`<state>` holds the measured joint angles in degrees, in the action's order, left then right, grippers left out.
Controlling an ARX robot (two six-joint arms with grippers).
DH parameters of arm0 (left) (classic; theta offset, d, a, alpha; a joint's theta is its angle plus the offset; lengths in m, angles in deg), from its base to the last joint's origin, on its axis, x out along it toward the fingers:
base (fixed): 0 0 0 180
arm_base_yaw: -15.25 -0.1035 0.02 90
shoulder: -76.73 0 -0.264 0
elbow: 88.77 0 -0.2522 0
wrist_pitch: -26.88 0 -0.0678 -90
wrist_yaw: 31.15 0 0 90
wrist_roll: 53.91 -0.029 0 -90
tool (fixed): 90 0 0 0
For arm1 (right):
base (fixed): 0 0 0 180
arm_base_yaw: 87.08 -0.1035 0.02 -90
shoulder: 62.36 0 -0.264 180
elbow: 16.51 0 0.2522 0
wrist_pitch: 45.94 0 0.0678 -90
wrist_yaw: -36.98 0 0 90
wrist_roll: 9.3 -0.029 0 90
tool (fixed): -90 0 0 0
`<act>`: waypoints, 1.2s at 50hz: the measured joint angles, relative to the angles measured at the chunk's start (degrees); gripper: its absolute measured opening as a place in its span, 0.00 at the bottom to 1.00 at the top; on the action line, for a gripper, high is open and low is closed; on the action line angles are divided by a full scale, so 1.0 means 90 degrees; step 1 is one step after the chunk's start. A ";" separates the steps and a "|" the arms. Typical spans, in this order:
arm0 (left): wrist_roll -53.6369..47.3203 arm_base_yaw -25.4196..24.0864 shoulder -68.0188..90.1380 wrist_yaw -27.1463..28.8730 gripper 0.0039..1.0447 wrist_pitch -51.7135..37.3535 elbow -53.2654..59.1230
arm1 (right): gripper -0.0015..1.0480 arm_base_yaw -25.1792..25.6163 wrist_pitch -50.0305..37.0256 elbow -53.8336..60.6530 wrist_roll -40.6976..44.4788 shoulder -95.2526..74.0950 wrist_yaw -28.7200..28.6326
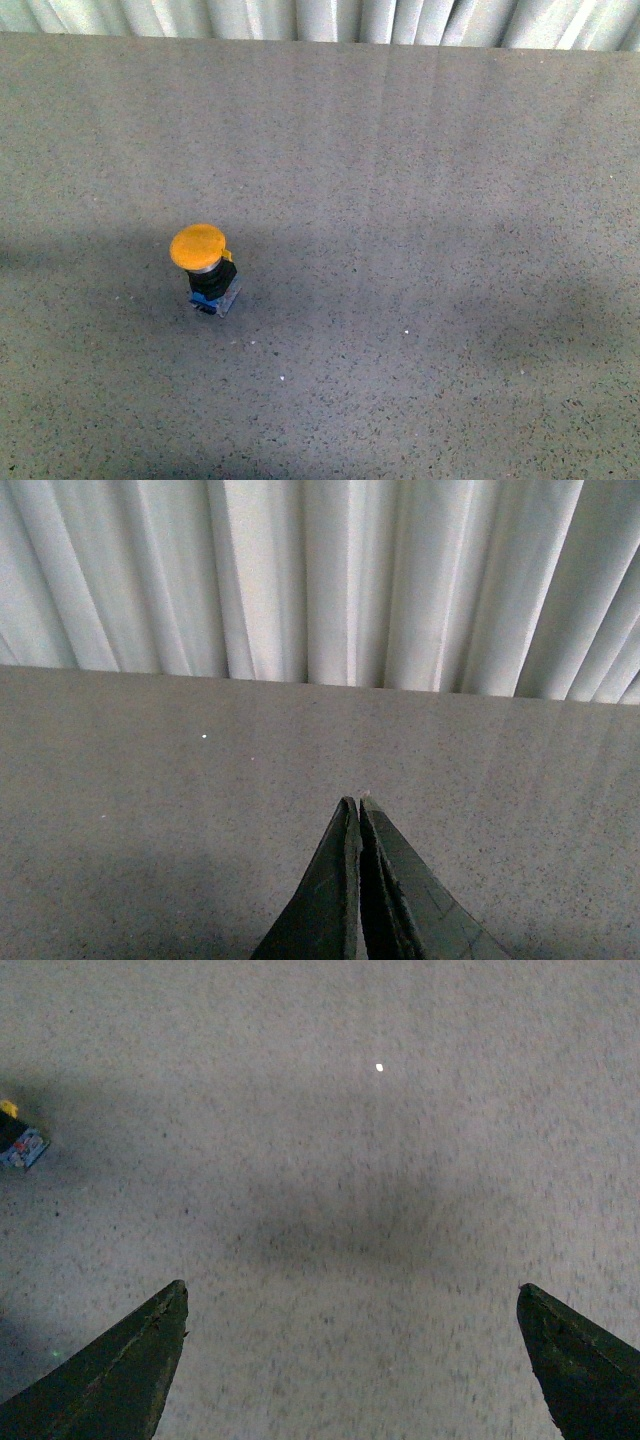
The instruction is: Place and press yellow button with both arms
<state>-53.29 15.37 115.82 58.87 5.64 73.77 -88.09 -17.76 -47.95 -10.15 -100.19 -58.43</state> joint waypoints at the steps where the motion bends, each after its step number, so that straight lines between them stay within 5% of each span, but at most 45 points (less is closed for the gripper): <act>1: 0.0000 -0.0002 -0.0036 0.0002 0.01 0.0029 0.0010 | 0.91 -0.0036 -0.0119 -0.0056 0.0017 -0.0172 0.0007; 16: -0.0002 -0.0007 -0.0731 -0.0002 0.01 0.0374 0.0333 | 0.91 -0.1197 -0.2582 -0.1727 0.0653 -0.4063 0.0129; 35: -0.0002 -0.0007 -0.1897 -0.0002 0.01 0.1443 0.0333 | 0.91 -0.2463 -0.2871 -0.3789 0.1897 -0.6783 -0.0124; 60: -0.0002 -0.0007 -0.2900 -0.0002 0.01 0.2436 0.0335 | 0.18 -0.3468 -0.2458 -0.4855 0.2076 -0.7774 -0.0644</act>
<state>-53.31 15.31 89.72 58.84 27.56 76.78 -119.31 -39.88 -91.64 8.54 -170.15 -64.22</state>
